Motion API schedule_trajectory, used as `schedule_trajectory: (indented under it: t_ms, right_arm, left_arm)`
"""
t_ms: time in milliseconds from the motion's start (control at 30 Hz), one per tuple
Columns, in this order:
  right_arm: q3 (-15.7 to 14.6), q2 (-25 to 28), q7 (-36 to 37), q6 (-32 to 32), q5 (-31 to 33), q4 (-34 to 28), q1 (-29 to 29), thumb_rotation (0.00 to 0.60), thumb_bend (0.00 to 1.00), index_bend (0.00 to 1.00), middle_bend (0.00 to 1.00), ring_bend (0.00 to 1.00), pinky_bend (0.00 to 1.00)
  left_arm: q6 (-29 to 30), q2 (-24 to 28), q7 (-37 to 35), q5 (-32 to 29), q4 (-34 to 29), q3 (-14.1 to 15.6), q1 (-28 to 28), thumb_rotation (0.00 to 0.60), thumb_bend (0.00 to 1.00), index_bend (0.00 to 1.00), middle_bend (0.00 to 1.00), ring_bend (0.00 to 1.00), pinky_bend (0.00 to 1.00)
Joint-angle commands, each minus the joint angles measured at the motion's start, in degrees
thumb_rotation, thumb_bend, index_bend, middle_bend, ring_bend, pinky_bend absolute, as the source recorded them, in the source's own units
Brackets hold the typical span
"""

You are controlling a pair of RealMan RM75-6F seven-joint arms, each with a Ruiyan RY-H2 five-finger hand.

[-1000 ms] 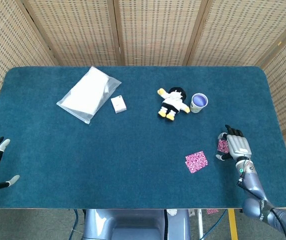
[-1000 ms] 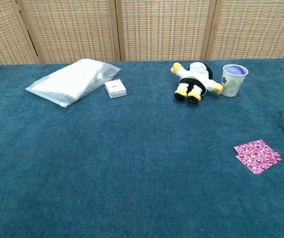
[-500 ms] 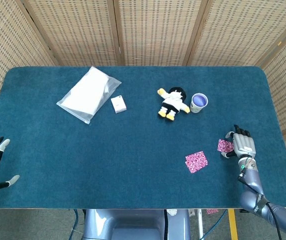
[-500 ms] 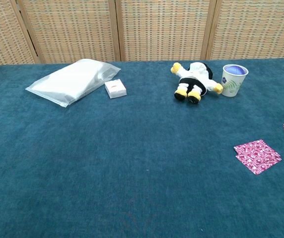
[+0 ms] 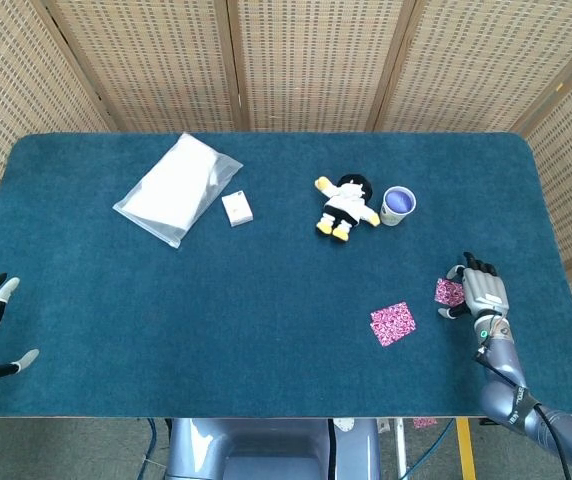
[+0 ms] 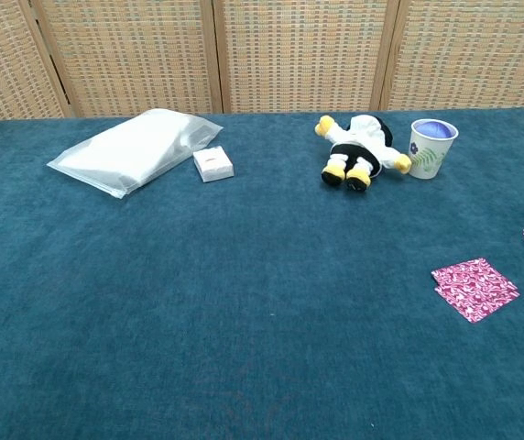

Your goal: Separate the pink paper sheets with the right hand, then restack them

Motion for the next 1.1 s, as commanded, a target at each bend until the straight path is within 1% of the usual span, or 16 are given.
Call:
schedule_trajectory:
  t_ms: [33, 733, 933, 1100]
  right_arm:
    - [-0.2, -0.1, -0.5, -0.1, 0.8, 0.2, 0.2, 0.600, 0.17, 0.31, 0.00, 0.00, 0.00]
    - [-0.4, -1.8, -0.7, -3.2, 3.6, 5.0, 1.3, 0.600, 0.22, 0.32, 0.00, 0.00, 0.00]
    - [-0.6, -2.6, -0.5, -4.0, 4.1, 6.9, 1.4, 0.600, 0.30, 0.47, 0.00, 0.00, 0.00]
    - [-0.6, -3.0, -0.3, -4.1, 3.9, 7.9, 1.3, 0.600, 0.39, 0.51, 0.00, 0.00, 0.00]
  left_arm:
    - [0.0, 0.0, -0.1, 0.0, 0.0, 0.0, 0.0, 0.600, 0.00, 0.00, 0.00, 0.00, 0.00]
    - [0.1, -0.1, 0.2, -0.1, 0.0, -0.1, 0.0, 0.600, 0.00, 0.00, 0.00, 0.00, 0.00]
    - [0.1, -0.1, 0.3, -0.1, 0.0, -0.1, 0.0, 0.600, 0.00, 0.00, 0.00, 0.00, 0.00]
    - [0.1, -0.1, 0.4, -0.1, -0.1, -0.1, 0.0, 0.600, 0.00, 0.00, 0.00, 0.00, 0.00]
